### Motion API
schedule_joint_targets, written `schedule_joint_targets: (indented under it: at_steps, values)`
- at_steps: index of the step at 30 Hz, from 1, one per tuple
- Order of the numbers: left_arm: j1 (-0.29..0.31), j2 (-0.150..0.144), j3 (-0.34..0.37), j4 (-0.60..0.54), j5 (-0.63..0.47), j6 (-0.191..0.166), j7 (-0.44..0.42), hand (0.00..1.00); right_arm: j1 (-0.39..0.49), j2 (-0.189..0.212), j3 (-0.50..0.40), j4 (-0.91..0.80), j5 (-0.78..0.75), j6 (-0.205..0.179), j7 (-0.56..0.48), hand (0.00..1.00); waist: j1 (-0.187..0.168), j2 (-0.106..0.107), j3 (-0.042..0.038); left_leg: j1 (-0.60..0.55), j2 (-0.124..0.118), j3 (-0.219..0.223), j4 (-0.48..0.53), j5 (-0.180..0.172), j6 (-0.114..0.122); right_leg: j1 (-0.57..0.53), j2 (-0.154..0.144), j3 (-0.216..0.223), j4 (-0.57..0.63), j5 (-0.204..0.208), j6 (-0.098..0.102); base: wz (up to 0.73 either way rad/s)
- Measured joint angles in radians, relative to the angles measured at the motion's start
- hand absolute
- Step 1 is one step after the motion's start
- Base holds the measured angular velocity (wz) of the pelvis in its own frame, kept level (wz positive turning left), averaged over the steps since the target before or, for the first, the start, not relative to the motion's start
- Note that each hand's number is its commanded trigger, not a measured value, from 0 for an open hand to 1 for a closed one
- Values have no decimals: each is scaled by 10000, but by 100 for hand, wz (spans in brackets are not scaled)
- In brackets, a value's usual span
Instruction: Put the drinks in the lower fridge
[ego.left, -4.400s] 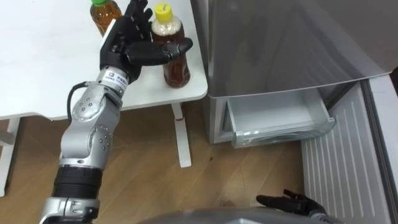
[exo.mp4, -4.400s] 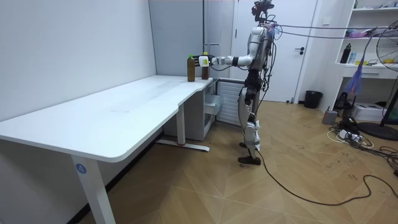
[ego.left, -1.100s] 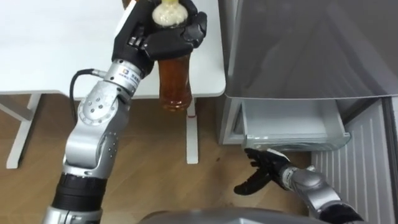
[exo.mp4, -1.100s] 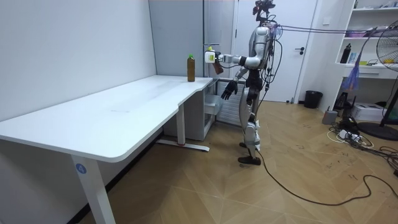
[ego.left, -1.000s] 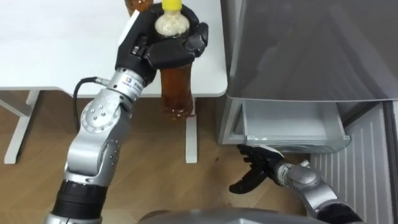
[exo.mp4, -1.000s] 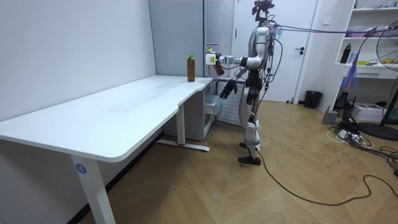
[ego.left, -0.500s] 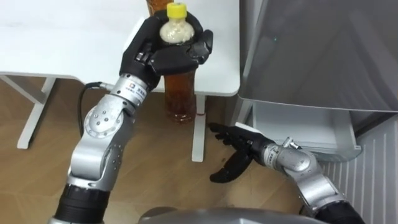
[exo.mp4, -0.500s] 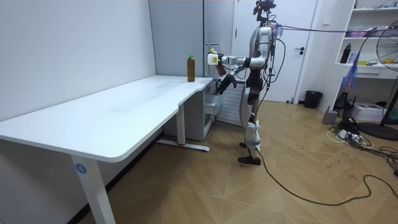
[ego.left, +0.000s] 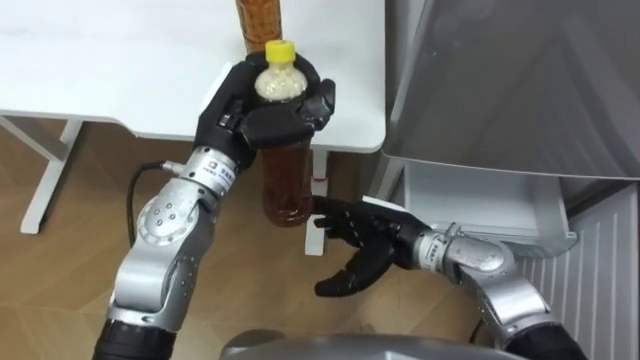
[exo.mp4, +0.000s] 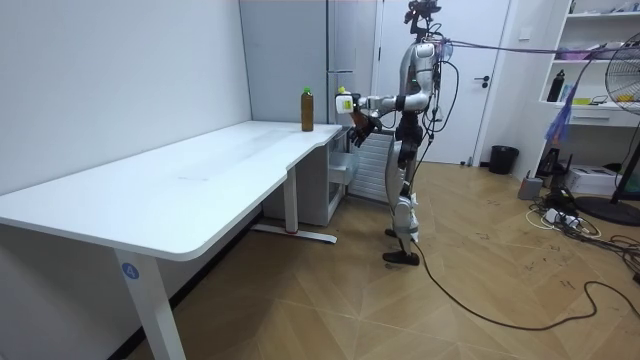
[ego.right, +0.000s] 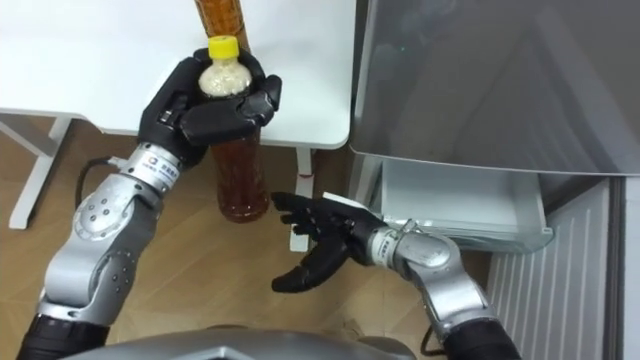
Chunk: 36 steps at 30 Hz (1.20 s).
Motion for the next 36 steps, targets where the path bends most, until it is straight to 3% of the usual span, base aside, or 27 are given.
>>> schedule_joint_targets:
  at_steps: [8,13,23,24,25,26,27,28,29,36]
  values:
    - [10,111,-915,424,74,3,-214,100,-85,73,334,-665,1697,6,92,0,-61,-40,-14,7,3,-37,23,1,1,-36,-5,-26,-4,0,0,1]
    - [14,410,-1418,552,82,1,-217,100,-85,-24,570,-665,2053,214,-106,0,-59,-135,-25,20,-2,-27,35,1,1,-15,-6,-16,2,2,-1,0]
    - [31,547,-1724,906,93,-229,-407,100,-82,-37,863,-619,2634,404,-486,0,-51,-114,-20,-67,0,-20,-19,-1,1,-31,3,-25,5,2,0,0]
    - [44,557,-1771,913,93,-228,-407,100,-75,-50,871,-619,2811,447,-535,15,-49,-112,-20,-69,0,-20,-15,-1,1,-43,3,-27,5,2,0,0]
    - [43,561,-1814,912,93,-229,-411,100,-68,-55,915,-619,2949,447,-586,51,-45,-109,-23,-71,-1,-20,1,0,1,-55,3,-27,5,2,0,0]
    - [44,565,-1835,912,93,-229,-411,100,-68,-56,921,-619,3029,447,-607,64,-40,-106,-25,-74,-1,-19,0,0,2,-63,3,-28,5,2,0,0]
    - [41,564,-1846,910,91,-258,-416,100,-53,-70,964,-616,3266,447,-672,68,-35,-106,-30,-99,-2,-10,6,0,2,-93,2,-32,6,2,0,0]
    - [41,564,-1849,909,89,-331,-416,100,-44,-74,1027,-615,3534,447,-747,90,-35,-105,-32,-149,-2,-9,17,0,2,-136,3,-33,5,2,0,0]
    - [42,567,-1854,907,88,-371,-415,100,-41,-85,1075,-615,3667,447,-807,100,-33,-101,-35,-181,-3,-9,23,1,2,-163,2,-32,5,2,0,0]
    - [41,567,-2004,895,73,-463,-383,100,-38,-105,1290,-615,4126,447,-1116,100,-42,-80,-53,-214,-5,-1,30,1,2,-207,2,-14,4,2,0,0]
